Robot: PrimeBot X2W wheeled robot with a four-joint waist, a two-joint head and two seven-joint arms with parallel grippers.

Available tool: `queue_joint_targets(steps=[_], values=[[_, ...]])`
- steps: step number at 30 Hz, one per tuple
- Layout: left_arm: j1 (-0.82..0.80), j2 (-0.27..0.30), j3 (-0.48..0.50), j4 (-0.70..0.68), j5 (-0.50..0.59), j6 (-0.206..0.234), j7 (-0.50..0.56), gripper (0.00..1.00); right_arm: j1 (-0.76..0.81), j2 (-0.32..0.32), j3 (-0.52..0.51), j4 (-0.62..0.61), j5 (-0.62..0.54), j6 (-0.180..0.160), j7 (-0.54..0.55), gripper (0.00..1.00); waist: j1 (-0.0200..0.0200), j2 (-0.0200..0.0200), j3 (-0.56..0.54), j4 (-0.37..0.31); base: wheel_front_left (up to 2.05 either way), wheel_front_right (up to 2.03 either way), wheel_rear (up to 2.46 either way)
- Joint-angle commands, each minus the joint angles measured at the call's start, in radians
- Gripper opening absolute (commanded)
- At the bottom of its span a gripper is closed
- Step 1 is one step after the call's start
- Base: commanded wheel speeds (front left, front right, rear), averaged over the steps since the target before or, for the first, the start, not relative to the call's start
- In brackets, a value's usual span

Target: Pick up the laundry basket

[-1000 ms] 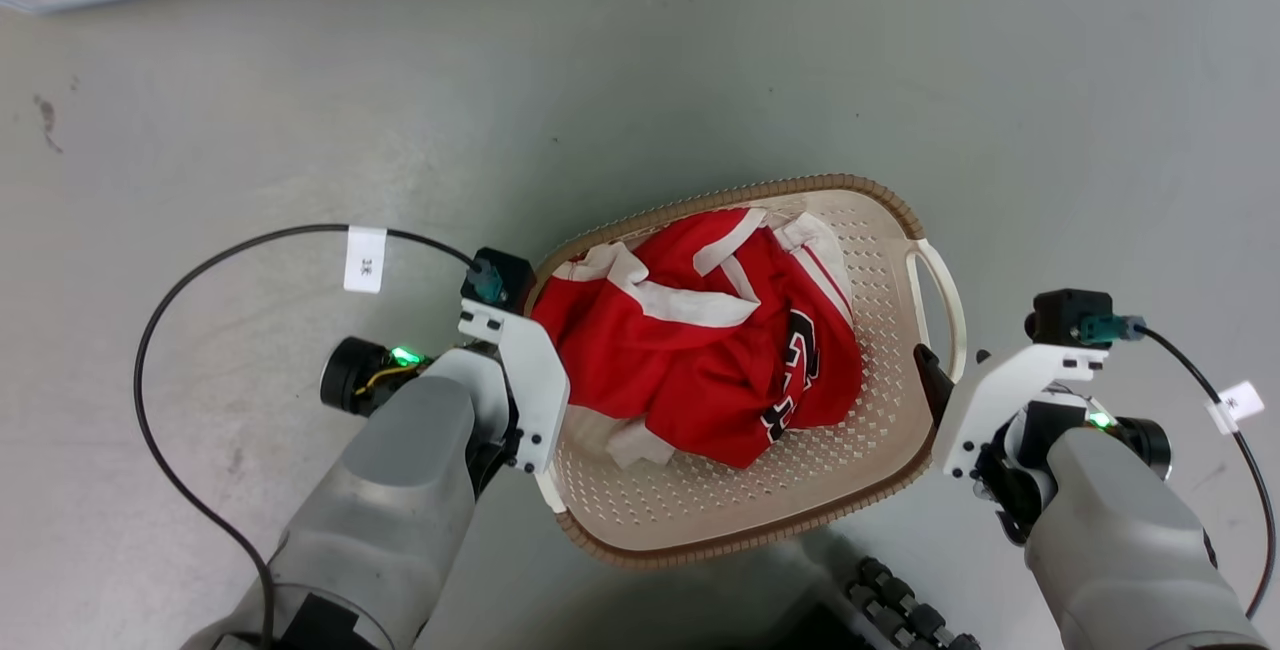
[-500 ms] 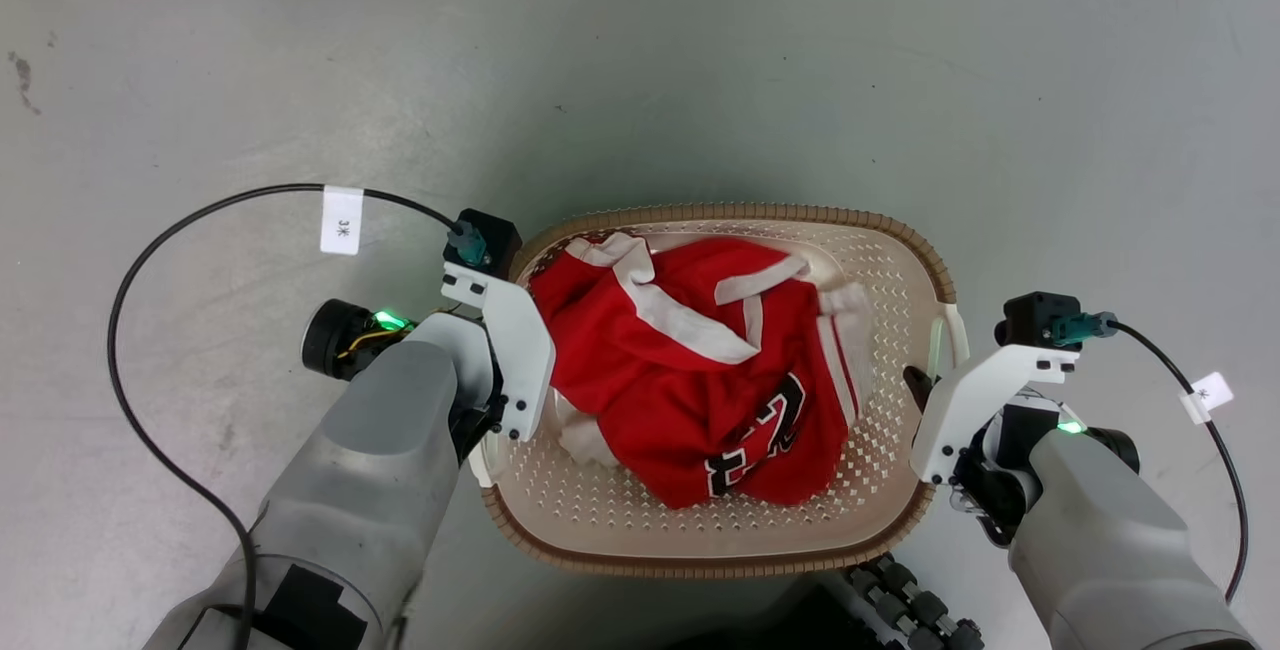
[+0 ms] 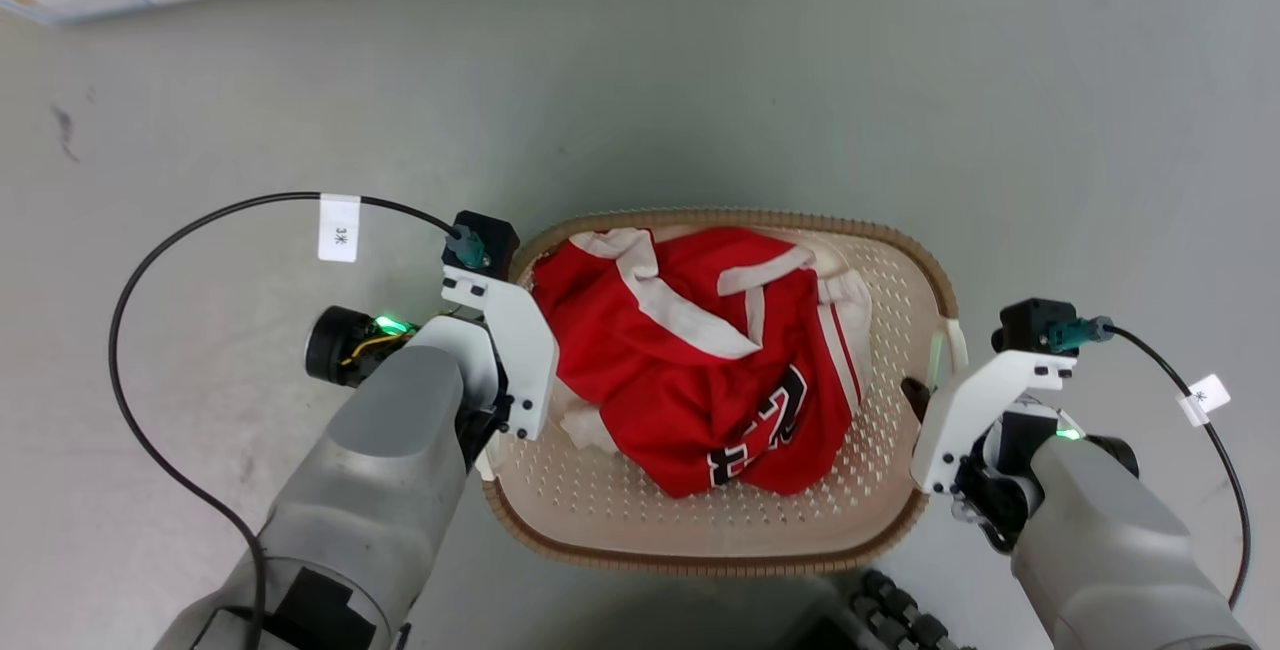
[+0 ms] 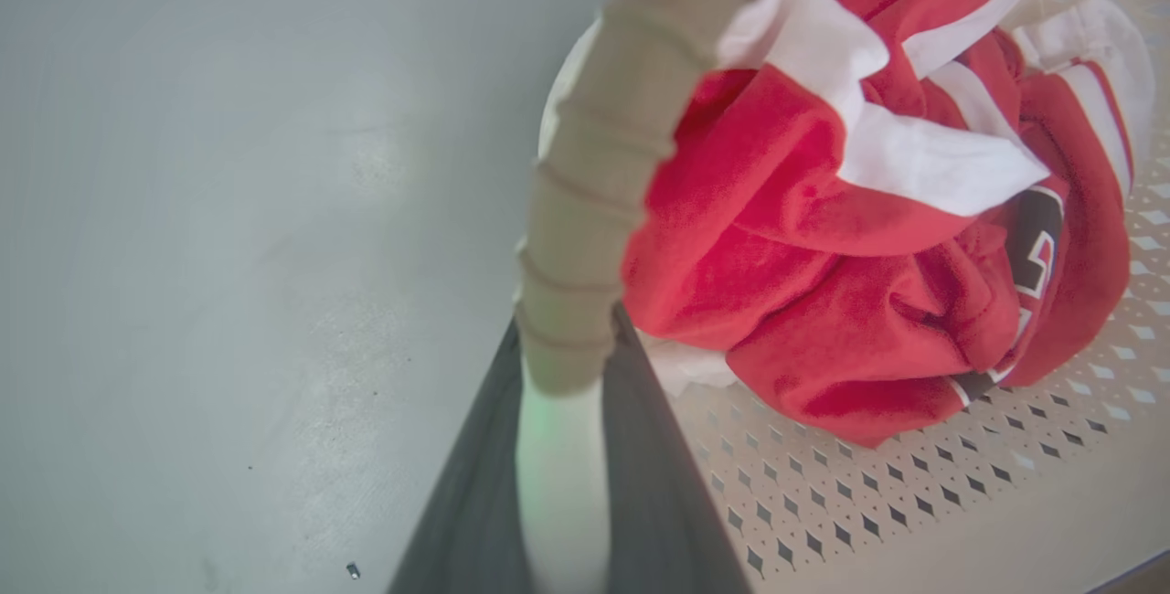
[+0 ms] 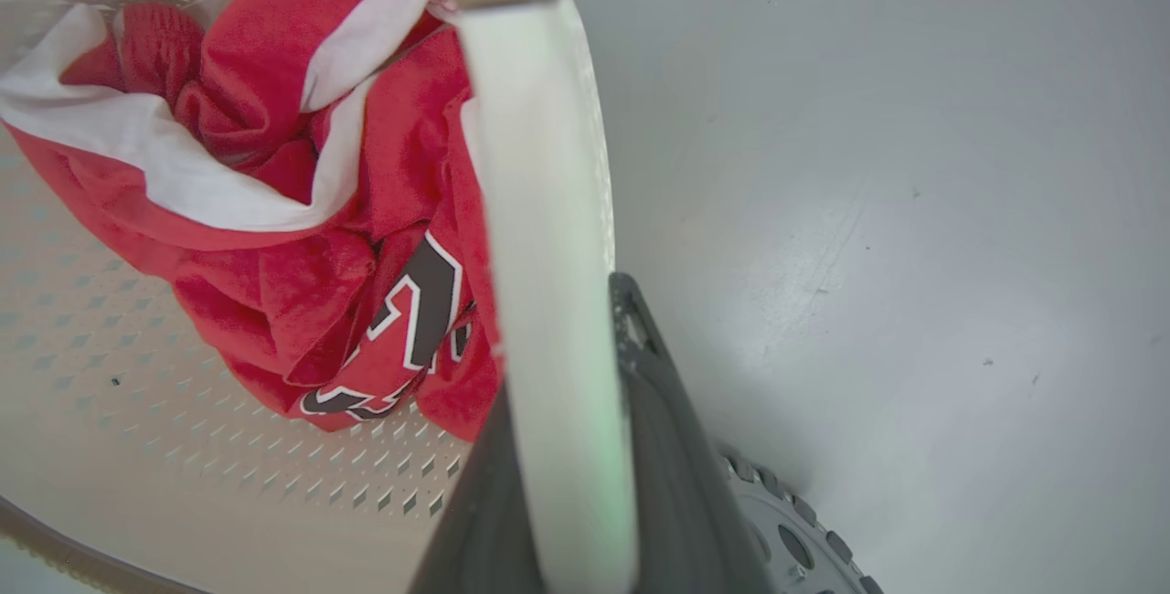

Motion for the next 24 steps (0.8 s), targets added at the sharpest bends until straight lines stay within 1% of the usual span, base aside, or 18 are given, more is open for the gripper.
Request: queue_joint_targets(steps=[1,6,10,17,24], values=[[0.012,-0.009,-0.008,0.002,-0.009,-0.008,0.005,0.0,0.016,-0.014,-0.006,-0.005,-0.006,-0.001,0.012,0.0,0.0,0.0,-0.052,0.011,0.0,0.0,0.0],[0.058,-0.012,-0.018,0.001,-0.05,-0.007,0.051,0.0,0.058,-0.037,-0.006,-0.004,-0.006,-0.002,0.068,0.0,0.0,0.0,-0.17,0.04,0.0,0.0,0.0],[0.109,-0.016,-0.05,-0.064,-0.124,-0.009,0.139,0.0,0.074,-0.048,0.012,-0.005,-0.006,-0.002,0.131,0.0,0.0,0.0,-0.259,0.063,0.0,0.0,0.0],[0.154,-0.021,-0.089,-0.102,-0.244,-0.013,0.274,0.0,0.087,-0.057,0.066,-0.007,0.01,-0.001,0.241,0.0,0.0,0.0,-0.374,0.114,0.0,0.0,0.0],[0.182,-0.024,-0.117,-0.112,-0.344,-0.016,0.37,0.0,0.1,-0.063,0.138,-0.045,0.054,-0.001,0.358,0.0,0.0,0.0,-0.48,0.165,0.0,0.0,0.0]])
